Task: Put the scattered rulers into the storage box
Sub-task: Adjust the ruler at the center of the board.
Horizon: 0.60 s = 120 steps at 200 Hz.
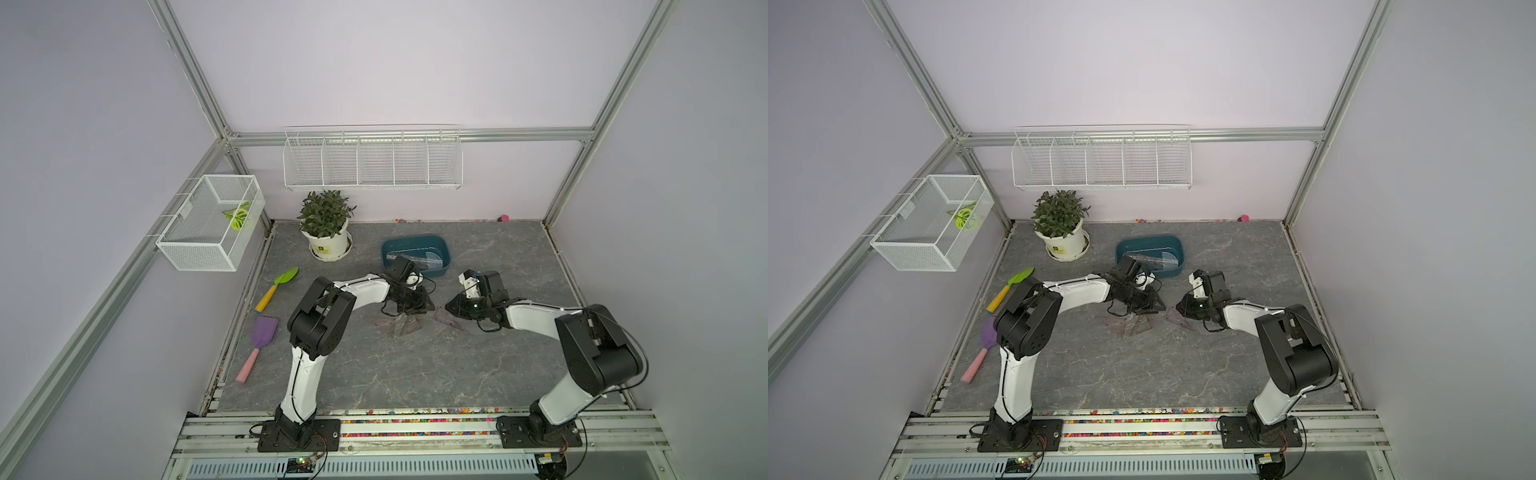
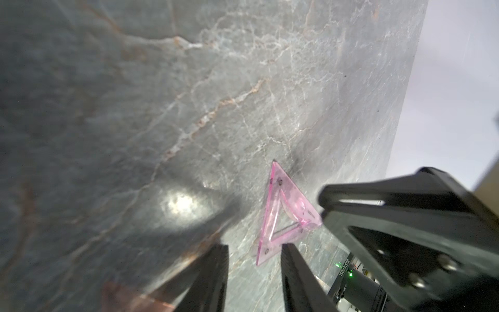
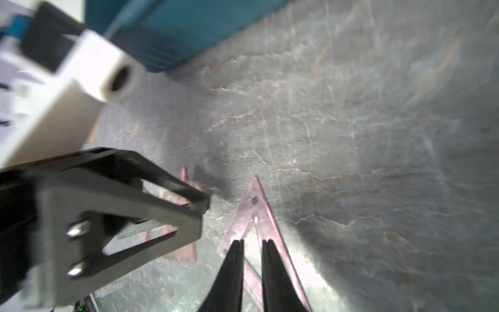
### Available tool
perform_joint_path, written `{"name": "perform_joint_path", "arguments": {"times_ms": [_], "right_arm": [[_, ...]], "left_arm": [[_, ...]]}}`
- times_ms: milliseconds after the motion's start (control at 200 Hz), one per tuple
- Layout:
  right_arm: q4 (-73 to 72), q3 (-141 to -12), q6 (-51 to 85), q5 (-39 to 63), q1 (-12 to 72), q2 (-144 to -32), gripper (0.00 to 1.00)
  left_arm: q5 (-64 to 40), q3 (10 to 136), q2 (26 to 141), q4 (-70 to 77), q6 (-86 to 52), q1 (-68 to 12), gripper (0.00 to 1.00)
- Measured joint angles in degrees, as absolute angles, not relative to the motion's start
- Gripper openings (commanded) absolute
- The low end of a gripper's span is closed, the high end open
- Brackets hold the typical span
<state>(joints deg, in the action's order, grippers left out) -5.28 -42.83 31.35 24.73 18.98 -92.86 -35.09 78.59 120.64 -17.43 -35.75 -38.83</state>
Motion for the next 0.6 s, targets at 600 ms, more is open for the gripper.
{"name": "perform_joint_path", "arguments": {"times_ms": [600], "right_arm": [[-10.9,-32.8,32.2,25.7,18.7,-90.8,0.00]], "left_arm": [[-36.1,81.4,122.9,-17.4,-35.9,-39.5,0.39]]}}
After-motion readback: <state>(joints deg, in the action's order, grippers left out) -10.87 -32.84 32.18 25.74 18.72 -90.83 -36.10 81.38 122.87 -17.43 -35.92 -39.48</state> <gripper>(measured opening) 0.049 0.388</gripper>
